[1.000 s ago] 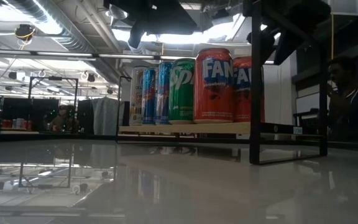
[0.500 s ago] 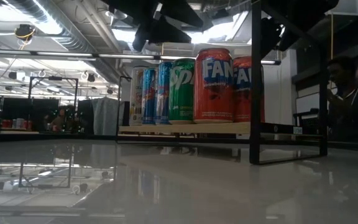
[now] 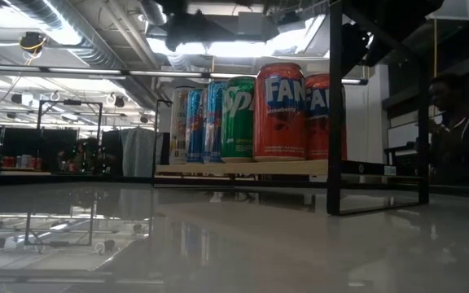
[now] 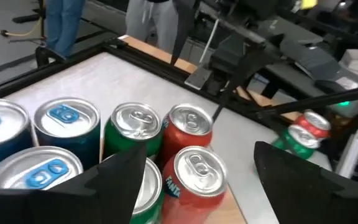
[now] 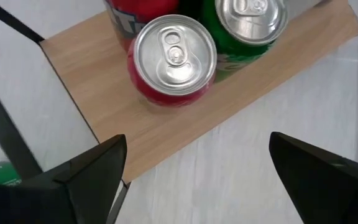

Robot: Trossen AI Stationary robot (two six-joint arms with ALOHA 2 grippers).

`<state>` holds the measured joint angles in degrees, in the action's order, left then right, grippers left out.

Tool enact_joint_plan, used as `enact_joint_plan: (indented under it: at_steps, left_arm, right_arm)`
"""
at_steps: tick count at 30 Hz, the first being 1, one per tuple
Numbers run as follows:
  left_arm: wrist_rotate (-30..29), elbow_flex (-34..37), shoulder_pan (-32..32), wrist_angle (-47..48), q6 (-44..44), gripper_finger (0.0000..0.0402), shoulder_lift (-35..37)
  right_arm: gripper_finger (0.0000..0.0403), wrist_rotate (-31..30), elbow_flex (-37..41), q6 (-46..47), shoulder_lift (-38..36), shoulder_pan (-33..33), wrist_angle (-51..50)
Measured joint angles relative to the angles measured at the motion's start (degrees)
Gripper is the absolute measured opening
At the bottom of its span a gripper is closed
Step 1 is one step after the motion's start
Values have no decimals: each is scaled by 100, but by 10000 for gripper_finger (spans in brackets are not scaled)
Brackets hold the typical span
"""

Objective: Place canned beverage on shelf
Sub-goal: Put the white yellow soda can on the shelf aligned with the other white yellow soda cans

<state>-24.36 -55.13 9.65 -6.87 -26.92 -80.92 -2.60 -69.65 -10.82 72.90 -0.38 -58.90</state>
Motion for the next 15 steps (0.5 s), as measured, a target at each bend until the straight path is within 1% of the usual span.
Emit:
enact_joint_plan:
  at_steps: [2,4,6,8,10,11,13,15]
  left_arm:
    - [29,0,0,311,-139,293,273]
    - [47,0,0,827,-465,291,598]
    - [198,-2,-2,1504,-1093,290,941]
    - [506,-2,0,2427,-2014,290,1246]
    - [1058,-2,1,3491,-3107,290,1500]
    - [1425,-2,17,4020,-3649,290,1595]
    - [2271,-2,66,5017,-4644,290,1744]
    - [3090,-2,175,5884,-5442,290,1799]
  right_arm:
    - [383,-1,0,1,0,-2,23]
    - [383,2,0,1,0,-2,35]
    - [383,-1,0,1,0,-1,37]
    - [383,1,0,1,0,-2,44]
    - [383,1,0,1,0,0,51]
    - [383,1,0,1,0,-1,55]
    - [383,4,0,3,0,0,103]
    - [383,8,2,3,0,-2,190]
